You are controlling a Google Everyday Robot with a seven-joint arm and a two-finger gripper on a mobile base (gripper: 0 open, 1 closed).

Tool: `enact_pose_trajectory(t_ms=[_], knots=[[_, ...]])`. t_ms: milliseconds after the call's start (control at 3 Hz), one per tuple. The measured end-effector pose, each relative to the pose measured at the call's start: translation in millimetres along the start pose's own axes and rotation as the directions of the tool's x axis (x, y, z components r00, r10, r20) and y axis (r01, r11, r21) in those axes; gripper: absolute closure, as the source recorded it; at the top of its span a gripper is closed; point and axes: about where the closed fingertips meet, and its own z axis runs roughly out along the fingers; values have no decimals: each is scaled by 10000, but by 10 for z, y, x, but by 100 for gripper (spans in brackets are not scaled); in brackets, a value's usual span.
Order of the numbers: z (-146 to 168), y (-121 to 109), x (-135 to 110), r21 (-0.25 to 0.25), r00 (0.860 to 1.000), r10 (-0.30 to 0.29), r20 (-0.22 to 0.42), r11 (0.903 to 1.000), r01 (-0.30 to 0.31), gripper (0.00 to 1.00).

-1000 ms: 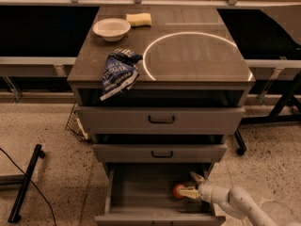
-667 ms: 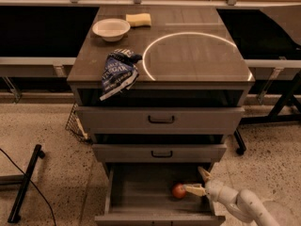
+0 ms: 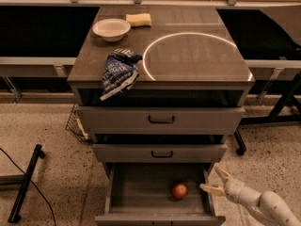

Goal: Place apple into bottom drawer

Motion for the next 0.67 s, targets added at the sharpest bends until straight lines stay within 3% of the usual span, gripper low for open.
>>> enact_pose_trajectory(t_ms=[333,667], knots=[[-531,-219,-31,605,9900,-3,-1407,9981,88,22],[-1057,-400,-302,1165,9808,-128,-1948,9925,361,19]])
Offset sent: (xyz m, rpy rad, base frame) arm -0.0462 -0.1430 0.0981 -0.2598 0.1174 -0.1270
